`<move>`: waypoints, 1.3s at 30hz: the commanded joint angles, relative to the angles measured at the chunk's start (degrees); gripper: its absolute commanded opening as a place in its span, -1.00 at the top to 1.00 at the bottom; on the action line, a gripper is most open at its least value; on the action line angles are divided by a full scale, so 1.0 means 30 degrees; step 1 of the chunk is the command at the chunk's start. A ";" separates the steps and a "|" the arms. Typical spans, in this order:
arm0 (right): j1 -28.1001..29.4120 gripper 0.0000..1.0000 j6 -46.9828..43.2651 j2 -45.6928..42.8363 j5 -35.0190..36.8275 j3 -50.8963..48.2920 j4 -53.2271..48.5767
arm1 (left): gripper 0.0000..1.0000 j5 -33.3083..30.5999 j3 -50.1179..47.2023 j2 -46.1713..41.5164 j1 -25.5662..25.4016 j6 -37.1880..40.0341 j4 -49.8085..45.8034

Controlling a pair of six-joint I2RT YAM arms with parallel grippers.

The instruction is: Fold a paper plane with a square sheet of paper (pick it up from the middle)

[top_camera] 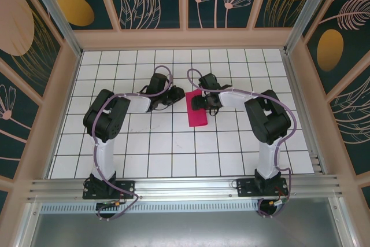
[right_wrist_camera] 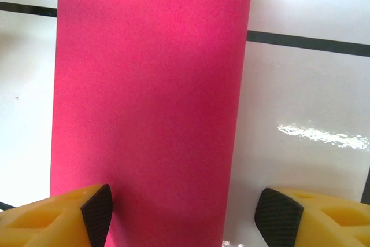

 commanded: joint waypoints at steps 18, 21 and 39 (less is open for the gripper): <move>-0.0073 -0.50 -0.0043 0.4229 0.0034 -0.1122 0.0212 | 0.68 0.1067 0.0727 0.0448 -0.0145 0.0375 0.0017; -0.0073 -0.50 -0.0013 0.4277 -0.0026 -0.1132 0.0233 | 0.69 0.1385 0.1063 0.0778 -0.0308 0.0436 -0.0218; -0.0073 -0.50 -0.0011 0.4421 -0.0112 -0.1149 0.0219 | 0.77 0.1741 0.2338 0.2351 -0.0528 0.0573 -0.1797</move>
